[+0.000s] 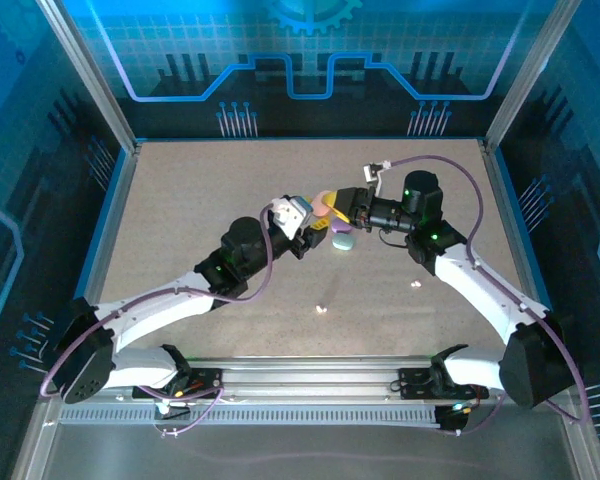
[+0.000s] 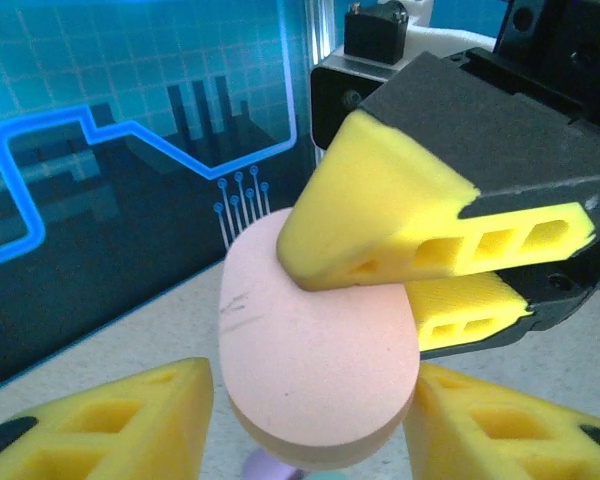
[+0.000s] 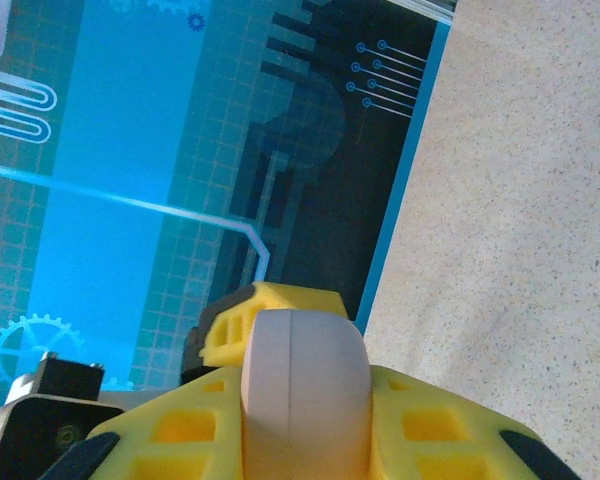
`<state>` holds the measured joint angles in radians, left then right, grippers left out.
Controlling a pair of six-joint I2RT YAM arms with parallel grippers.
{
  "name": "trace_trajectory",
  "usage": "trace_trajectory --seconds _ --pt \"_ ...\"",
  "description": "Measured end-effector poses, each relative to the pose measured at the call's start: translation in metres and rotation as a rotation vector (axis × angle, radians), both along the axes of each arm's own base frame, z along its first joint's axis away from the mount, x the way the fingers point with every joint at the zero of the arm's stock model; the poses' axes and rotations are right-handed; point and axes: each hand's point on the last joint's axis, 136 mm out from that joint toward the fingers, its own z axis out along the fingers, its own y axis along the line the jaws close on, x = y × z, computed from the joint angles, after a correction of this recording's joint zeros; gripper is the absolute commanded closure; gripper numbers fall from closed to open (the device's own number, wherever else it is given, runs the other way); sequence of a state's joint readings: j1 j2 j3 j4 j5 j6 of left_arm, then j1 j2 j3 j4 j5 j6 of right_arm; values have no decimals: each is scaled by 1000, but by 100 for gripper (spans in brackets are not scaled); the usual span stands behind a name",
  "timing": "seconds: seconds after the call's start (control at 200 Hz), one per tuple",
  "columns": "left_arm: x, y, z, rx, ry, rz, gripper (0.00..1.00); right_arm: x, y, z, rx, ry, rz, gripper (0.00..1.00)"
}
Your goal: Insert the wireless bluetooth earbuds into the charging case
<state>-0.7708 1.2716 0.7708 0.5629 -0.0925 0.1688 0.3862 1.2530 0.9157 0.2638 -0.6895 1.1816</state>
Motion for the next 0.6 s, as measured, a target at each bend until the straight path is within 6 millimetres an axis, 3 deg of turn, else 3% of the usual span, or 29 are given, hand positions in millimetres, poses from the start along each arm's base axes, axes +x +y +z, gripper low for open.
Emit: trace_trajectory --seconds 0.205,0.435,0.6 --pt "-1 -5 2 -16 3 -23 47 -7 1 -2 -22 -23 30 82" --pt "-4 -8 3 -25 5 -45 61 -10 0 -2 -39 -52 39 81" --pt "-5 -9 3 -25 7 -50 56 -10 -1 -2 -55 -67 42 80"
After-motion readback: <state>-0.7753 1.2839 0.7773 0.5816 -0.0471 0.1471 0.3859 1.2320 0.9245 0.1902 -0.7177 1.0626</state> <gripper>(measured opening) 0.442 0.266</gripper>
